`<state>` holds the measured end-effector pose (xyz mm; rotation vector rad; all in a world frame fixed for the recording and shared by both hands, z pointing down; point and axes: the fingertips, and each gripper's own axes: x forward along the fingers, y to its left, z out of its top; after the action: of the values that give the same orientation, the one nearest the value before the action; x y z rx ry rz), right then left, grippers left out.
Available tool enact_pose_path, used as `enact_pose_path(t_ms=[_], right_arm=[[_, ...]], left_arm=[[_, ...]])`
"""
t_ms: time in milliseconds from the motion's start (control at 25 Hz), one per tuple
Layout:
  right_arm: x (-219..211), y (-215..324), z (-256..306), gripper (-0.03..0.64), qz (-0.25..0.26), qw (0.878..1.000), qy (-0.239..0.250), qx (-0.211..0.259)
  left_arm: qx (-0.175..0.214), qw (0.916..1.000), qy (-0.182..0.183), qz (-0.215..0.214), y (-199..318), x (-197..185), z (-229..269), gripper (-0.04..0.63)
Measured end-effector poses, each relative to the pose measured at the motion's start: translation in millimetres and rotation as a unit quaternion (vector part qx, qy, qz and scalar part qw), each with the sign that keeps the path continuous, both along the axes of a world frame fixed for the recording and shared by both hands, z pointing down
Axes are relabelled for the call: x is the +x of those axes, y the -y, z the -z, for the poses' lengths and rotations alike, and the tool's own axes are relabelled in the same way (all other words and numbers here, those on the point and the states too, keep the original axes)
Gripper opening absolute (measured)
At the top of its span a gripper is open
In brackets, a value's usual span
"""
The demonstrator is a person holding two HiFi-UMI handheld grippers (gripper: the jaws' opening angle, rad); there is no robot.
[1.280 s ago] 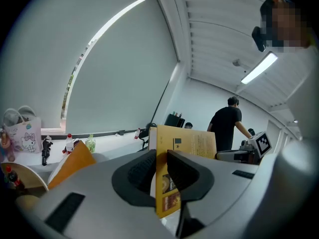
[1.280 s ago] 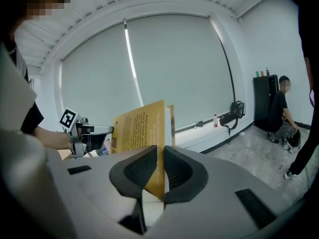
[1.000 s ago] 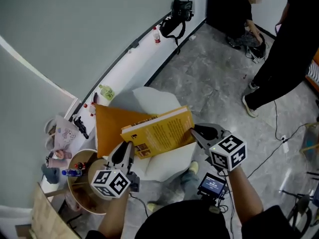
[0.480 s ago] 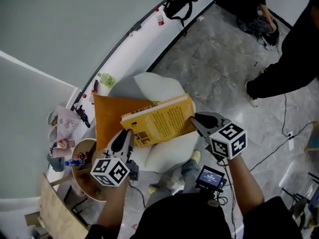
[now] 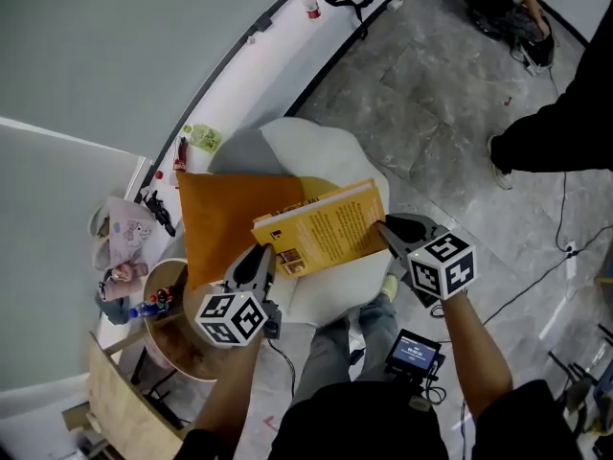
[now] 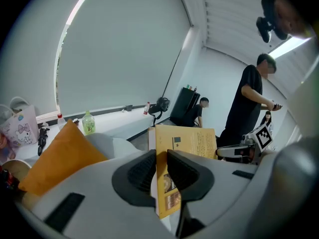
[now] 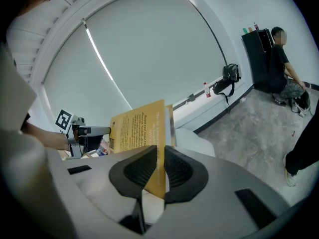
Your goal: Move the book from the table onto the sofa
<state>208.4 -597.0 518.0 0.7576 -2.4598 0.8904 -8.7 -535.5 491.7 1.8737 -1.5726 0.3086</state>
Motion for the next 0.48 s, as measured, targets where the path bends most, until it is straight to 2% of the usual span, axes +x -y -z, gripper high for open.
enact_pose_path(t_ms=[280,480], right_arm=[[-19.4,-17.9,-124.3,0.055,-0.024,0.996,-0.031,-0.081],[-26.2,-20.7,-236.2,0.057,-0.04,0.991,-0.053,-0.12]], left_arm=[[-0.083,0.9963,-0.012,-0.017,-1.7,-22.3,-123.7,0.077],[-0.124,0.9921,-0.017,0.002,3.0,-30.7,-241.1,0.077]])
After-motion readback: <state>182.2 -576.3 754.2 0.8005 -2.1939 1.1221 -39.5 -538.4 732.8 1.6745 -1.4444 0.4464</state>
